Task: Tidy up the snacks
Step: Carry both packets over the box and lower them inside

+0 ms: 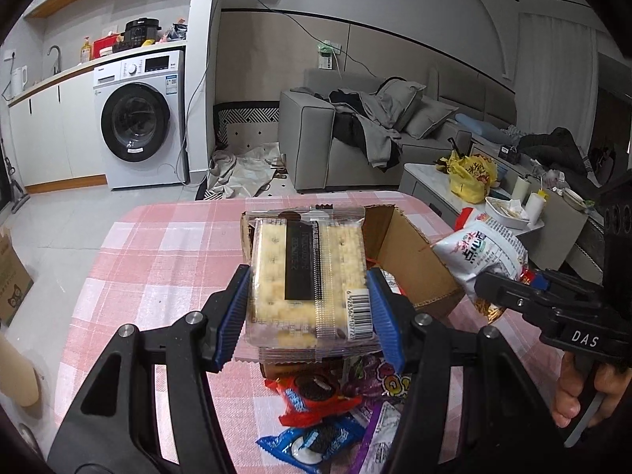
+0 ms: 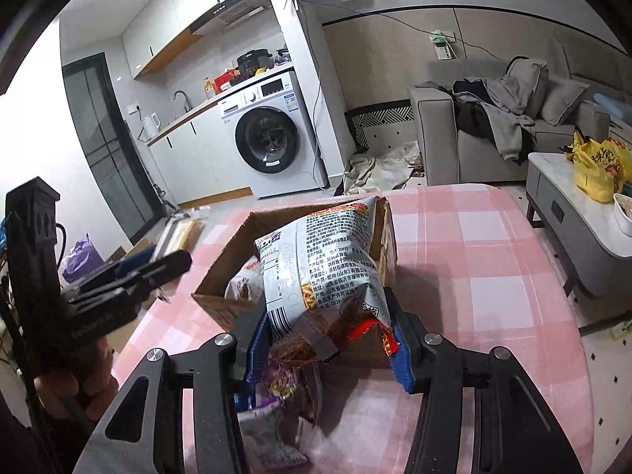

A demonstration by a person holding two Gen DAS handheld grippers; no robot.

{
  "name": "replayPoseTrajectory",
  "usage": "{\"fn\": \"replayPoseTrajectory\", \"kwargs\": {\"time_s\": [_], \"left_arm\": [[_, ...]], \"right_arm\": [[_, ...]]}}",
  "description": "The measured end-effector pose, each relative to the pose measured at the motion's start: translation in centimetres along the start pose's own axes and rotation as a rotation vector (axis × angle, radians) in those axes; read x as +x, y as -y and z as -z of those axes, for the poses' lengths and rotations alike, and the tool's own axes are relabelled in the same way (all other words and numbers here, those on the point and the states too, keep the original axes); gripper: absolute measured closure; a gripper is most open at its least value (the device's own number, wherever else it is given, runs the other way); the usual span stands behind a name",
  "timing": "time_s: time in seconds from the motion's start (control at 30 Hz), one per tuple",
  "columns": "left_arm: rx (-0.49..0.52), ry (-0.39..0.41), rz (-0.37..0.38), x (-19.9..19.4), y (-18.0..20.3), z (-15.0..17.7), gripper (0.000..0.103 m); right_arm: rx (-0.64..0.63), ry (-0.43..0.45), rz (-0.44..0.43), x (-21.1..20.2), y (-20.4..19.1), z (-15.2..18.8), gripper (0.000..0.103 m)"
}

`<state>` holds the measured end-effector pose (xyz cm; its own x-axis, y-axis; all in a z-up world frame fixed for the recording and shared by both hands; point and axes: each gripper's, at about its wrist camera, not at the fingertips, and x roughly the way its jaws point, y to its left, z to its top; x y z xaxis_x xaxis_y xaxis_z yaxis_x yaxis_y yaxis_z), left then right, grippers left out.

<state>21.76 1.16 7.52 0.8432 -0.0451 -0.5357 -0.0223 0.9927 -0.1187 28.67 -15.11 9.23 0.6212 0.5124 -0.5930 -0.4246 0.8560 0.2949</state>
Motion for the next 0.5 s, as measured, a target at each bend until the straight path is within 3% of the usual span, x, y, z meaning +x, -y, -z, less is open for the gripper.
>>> {"fn": "replayPoseTrajectory", "kwargs": {"time_s": [0.5], "left_arm": [[-0.008,-0.049,0.004,5.4,-1.3,-0.9,0.048]], "right_arm": [[0.012,-0.020,-0.014,3.7,-0.5,-1.9,0.051]]}}
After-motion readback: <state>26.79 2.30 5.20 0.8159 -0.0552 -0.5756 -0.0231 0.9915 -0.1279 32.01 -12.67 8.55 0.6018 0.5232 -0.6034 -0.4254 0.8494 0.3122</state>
